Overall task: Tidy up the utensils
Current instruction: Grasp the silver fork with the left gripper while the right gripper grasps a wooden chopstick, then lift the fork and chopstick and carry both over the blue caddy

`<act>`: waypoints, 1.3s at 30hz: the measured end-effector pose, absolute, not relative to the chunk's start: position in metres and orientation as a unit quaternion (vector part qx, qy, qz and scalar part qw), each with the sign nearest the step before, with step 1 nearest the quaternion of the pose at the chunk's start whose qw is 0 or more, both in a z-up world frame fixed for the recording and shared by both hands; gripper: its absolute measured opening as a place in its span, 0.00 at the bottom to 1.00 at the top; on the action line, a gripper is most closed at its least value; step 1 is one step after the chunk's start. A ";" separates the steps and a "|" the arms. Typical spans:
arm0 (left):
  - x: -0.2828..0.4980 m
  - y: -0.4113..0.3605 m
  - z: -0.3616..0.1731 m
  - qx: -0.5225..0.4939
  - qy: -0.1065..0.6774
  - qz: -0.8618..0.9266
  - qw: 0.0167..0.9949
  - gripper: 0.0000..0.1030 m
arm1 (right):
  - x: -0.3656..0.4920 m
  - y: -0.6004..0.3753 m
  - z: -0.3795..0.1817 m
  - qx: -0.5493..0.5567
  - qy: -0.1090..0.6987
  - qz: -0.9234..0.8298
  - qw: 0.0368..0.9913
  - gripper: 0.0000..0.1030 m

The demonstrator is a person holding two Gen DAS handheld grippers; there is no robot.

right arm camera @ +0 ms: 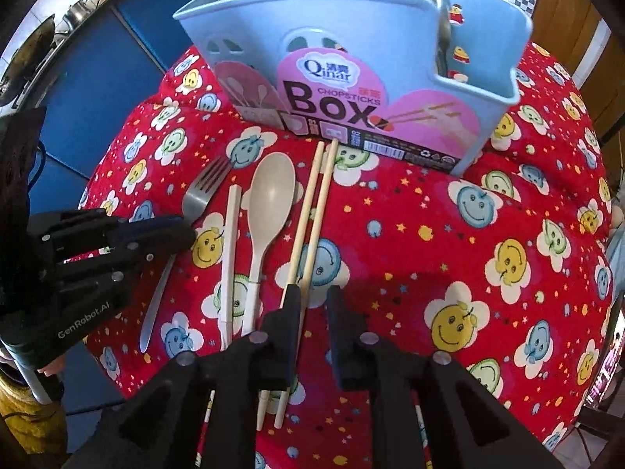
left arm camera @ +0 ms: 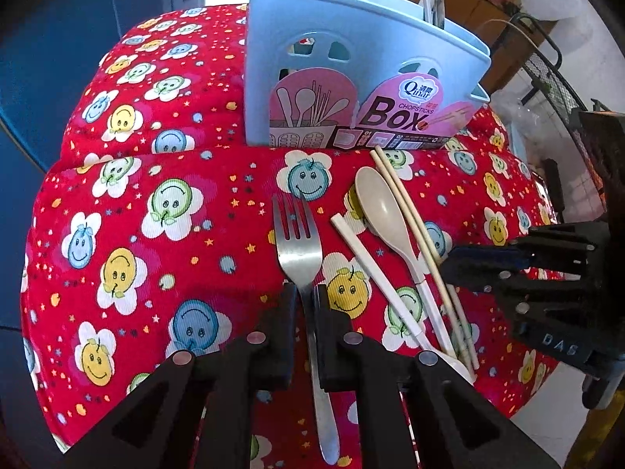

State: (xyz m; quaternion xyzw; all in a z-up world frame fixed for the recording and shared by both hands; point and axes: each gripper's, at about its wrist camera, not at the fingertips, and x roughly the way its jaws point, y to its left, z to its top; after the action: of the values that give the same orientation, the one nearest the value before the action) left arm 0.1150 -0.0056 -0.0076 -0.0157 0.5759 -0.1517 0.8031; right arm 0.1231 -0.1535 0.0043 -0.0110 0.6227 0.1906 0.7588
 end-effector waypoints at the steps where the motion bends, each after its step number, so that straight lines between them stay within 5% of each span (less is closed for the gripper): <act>1: 0.116 -0.006 -0.008 -0.018 0.577 -0.152 0.803 0.08 | 0.124 -0.151 0.003 -0.013 0.624 0.192 0.757 0.16; 17: 0.104 0.003 -0.007 -0.056 0.546 -0.160 0.821 0.05 | 0.122 -0.160 0.004 0.021 0.584 0.197 0.787 0.06; 39: 0.084 0.014 0.121 -0.106 0.268 -0.193 0.938 0.05 | 0.085 -0.212 0.091 0.122 0.311 0.184 0.924 0.06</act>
State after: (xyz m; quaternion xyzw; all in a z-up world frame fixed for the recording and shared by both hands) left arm 0.0837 0.0138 0.1209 -0.1059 0.2678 -0.1932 0.9379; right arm 0.0853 -0.2116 0.0912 0.1222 0.3107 0.1844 0.9244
